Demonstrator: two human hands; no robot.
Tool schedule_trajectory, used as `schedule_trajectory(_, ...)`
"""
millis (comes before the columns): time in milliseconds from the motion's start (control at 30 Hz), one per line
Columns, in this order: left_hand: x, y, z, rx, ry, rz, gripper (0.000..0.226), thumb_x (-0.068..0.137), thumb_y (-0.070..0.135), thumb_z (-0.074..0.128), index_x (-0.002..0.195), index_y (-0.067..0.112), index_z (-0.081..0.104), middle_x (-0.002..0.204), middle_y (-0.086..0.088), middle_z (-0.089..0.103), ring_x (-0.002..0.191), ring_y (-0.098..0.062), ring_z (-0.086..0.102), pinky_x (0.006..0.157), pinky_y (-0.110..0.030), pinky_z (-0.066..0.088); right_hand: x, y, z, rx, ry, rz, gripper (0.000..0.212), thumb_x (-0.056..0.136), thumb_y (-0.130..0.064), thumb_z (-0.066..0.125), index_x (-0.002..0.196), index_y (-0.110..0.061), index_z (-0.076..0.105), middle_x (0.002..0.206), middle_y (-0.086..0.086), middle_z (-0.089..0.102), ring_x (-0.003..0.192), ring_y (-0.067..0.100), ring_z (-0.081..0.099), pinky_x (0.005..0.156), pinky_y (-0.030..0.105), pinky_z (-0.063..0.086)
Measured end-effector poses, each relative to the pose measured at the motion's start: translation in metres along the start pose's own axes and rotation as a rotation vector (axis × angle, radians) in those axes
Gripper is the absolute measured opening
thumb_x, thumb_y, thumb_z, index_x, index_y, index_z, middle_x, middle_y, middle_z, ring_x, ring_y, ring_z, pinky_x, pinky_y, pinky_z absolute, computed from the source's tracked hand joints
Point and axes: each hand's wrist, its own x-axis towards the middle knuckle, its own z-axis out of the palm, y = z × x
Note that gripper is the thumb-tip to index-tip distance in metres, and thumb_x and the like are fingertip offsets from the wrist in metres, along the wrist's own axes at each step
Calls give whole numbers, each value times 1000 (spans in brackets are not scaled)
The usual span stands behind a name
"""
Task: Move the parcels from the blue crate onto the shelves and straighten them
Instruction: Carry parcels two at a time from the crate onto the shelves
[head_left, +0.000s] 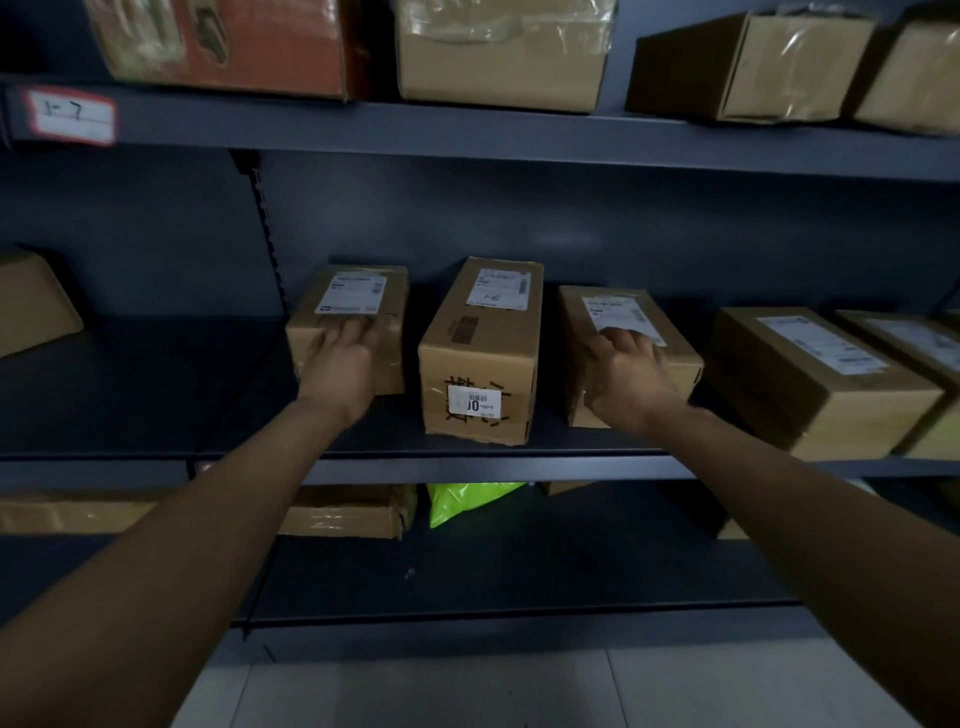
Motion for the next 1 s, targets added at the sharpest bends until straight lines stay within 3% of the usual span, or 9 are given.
schedule_trajectory(167, 4, -12, -2, -12, -137, -53, 83, 88, -3, 47, 152, 18, -1, 158, -10, 6, 145, -30, 5, 118, -45, 11, 5, -5, 7, -43, -10, 21, 69, 84, -21, 58, 146, -18, 27, 146, 11, 30, 134, 36, 22, 114, 48, 15)
schedule_trajectory(333, 2, -9, -5, 7, -166, -73, 85, 88, -1, 49, 152, 17, -4, 158, -11, 4, 144, -31, 3, 117, -47, 12, 3, -3, 10, -47, 37, 25, 68, 84, -20, 59, 145, -15, 29, 146, 13, 30, 134, 36, 22, 114, 48, 13)
schedule_trajectory(467, 2, 4, -26, -118, -139, -104, 71, 90, 0, 47, 151, 11, 13, 153, -20, 18, 137, -37, 22, 113, -47, 23, -1, 11, 6, -73, 59, 64, 73, 83, -23, 62, 146, -17, 25, 148, 11, 27, 136, 35, 20, 114, 48, 12)
schedule_trajectory(600, 0, 43, -61, -253, 210, -72, 46, 91, 0, 45, 136, 1, 44, 136, -27, 41, 120, -43, 42, 100, -48, 38, -4, 31, 2, -75, 56, 115, 77, 83, -29, 65, 147, -21, 23, 149, 11, 26, 137, 35, 20, 114, 50, 12)
schedule_trajectory(667, -2, 72, -76, -341, 251, 39, 38, 93, 7, 48, 131, 5, 50, 131, -22, 47, 116, -38, 47, 99, -45, 40, -5, 38, 3, -88, 48, 124, 77, 84, -31, 65, 147, -23, 23, 151, 10, 24, 138, 35, 18, 115, 52, 11)
schedule_trajectory(733, -4, 96, -81, -405, 101, 156, 40, 93, 25, 56, 131, 14, 52, 132, -13, 49, 120, -30, 48, 103, -40, 38, -4, 45, 4, -108, 37, 127, 74, 86, -33, 63, 148, -26, 22, 152, 10, 21, 140, 35, 14, 115, 54, 10)
schedule_trajectory(833, -3, 115, -76, -230, -209, 216, 62, 82, 48, 65, 136, 23, 48, 142, -5, 42, 131, -24, 37, 112, -45, 23, 1, 54, 4, -85, 14, 113, 68, 91, -32, 57, 148, -32, 20, 153, 8, 20, 140, 36, 11, 114, 56, 11)
schedule_trajectory(900, -2, 119, -69, -206, -262, 194, 64, 82, 42, 68, 139, 24, 44, 142, -5, 41, 130, -23, 38, 111, -44, 27, 7, 58, 4, -76, 1, 90, 66, 93, -29, 55, 148, -34, 20, 153, 9, 20, 140, 37, 12, 114, 55, 15)
schedule_trajectory(1000, 0, 121, -60, -282, -202, 173, 59, 83, 27, 69, 138, 23, 47, 139, -5, 45, 125, -23, 43, 104, -38, 37, 19, 64, 6, -93, 8, 74, 64, 94, -24, 52, 148, -34, 19, 153, 11, 19, 139, 37, 13, 114, 54, 16)
